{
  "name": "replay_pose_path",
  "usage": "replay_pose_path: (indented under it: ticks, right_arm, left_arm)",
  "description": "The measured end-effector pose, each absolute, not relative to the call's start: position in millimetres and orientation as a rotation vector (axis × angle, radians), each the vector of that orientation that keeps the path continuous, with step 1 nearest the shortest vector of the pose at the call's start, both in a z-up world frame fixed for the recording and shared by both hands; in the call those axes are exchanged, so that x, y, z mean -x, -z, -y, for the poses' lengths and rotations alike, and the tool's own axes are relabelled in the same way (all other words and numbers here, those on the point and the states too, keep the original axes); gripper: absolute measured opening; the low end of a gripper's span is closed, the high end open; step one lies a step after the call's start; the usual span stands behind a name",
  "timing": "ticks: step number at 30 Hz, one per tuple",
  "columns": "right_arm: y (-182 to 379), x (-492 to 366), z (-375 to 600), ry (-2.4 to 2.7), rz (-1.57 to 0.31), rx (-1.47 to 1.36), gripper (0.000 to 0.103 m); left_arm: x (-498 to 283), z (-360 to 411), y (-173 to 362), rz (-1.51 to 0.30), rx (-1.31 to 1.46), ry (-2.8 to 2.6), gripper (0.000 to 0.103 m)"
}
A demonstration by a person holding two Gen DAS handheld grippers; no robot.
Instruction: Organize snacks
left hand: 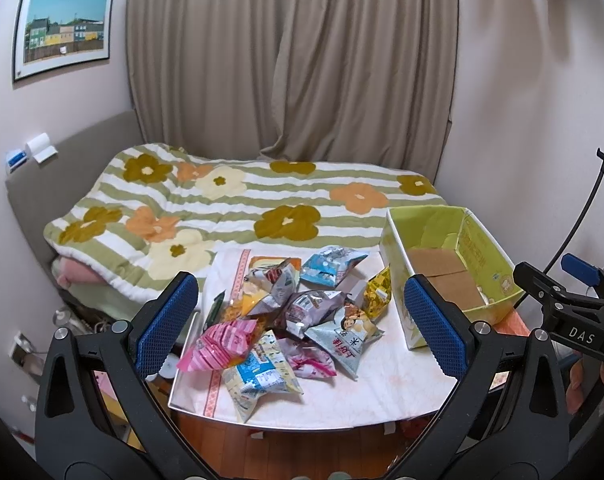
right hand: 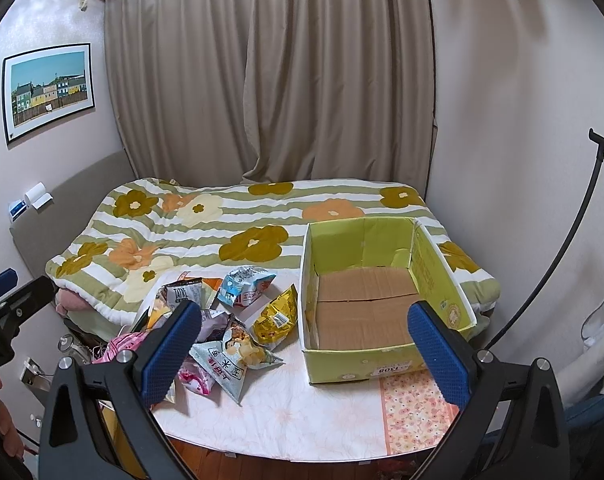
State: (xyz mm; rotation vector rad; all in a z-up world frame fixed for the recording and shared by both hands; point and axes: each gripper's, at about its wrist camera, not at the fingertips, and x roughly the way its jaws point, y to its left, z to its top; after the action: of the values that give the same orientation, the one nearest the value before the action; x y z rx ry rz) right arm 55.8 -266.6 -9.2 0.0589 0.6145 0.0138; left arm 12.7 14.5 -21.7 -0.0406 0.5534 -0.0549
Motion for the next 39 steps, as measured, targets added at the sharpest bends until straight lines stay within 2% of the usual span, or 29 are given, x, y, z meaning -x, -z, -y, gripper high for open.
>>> replay_pose_path:
  ticks: [10,15,29,39]
  right_arm:
    - [7,-54,264,-0.050,-0.641,-0.080,0.103]
    - [30,-61,250,-0.137,-0.703,-0.101,0.103]
    - [121,-113,213,-0.207,-0.956,-0.268,0.103]
    - [179,-151,197,-0.126,-1.088,-0.369,0.103]
  left_arm:
    - [-13,-22,18,-0.592,0.065,0.017,0.102]
    - [-14,-35,37,-0.666,0.072,-0.039,0.102]
    - [-69,-83,159,-0.982,0.185,0.064,0.102]
    - [-123,-106,259,-1.218,0.428,0.139,0.102]
